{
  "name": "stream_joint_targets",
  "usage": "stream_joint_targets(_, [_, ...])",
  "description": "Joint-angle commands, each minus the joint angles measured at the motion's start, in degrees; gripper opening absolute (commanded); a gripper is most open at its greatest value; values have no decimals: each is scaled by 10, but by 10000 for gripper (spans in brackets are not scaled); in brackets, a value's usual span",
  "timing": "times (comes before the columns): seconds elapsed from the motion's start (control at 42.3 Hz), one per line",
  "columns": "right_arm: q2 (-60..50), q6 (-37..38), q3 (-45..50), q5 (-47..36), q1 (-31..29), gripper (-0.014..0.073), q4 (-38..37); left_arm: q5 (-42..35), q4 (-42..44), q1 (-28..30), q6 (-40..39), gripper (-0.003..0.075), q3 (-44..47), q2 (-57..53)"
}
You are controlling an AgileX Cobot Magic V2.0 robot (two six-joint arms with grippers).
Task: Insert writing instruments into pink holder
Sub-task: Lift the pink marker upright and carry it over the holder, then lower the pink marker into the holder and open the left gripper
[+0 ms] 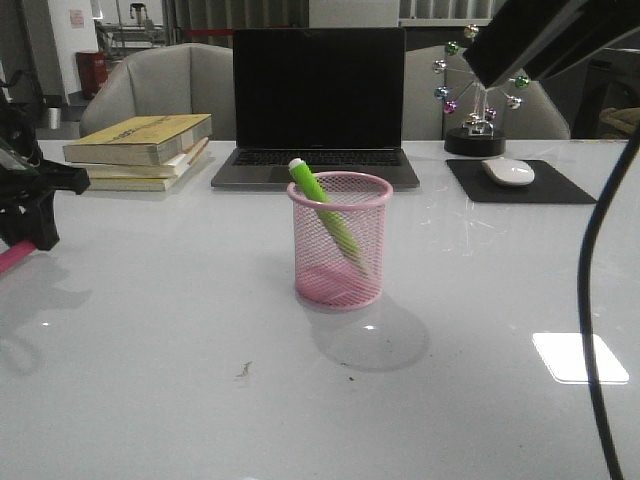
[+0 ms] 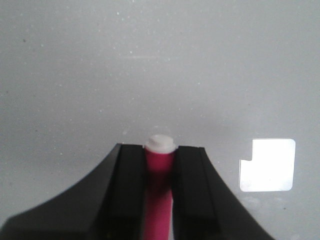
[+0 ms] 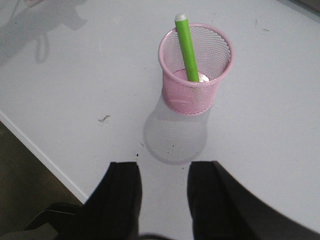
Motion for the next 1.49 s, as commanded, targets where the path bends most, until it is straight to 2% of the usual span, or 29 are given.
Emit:
stream_joint_targets(0.0, [-14,-7,-15,-32,-1,361,5,-56,-28,-2,-4,91,13,-90])
stream_joint_targets(0.284, [-14,-7,-15,-32,-1,361,5,-313,-48,-35,6,91,212,-280])
stream_joint_targets(0.402, [-14,-7,-15,-32,-1,361,5,-466,-49,-75,6,91,313,-369])
stream_joint_targets(0.568, [-14,-7,-15,-32,-1,361,5,-647,-74,-170,5,91,432,-450])
stream_joint_targets(0.757, [-14,-7,-15,-32,-1,361,5,-812,-77,-305,-15,91,468,-435])
stream_joint_targets(0.922, [-14,-7,-15,-32,-1,361,5,-956,-77,-386,-15,91,458,-368])
stream_joint_targets(1.017, [-14,-7,-15,-32,-1,361,5,-997,-77,-416,-15,91,435,-324])
stream_joint_targets(1.23, [-14,-7,-15,-32,-1,361,5,-993,-77,-437,-15,91,364,-238])
stream_joint_targets(1.396, [-14,-7,-15,-32,-1,361,5,-992,-77,-437,-29,93,359,-205])
stream_joint_targets(1.466, [-14,-7,-15,-32,-1,361,5,-992,-76,-437,-46,137,359,-195])
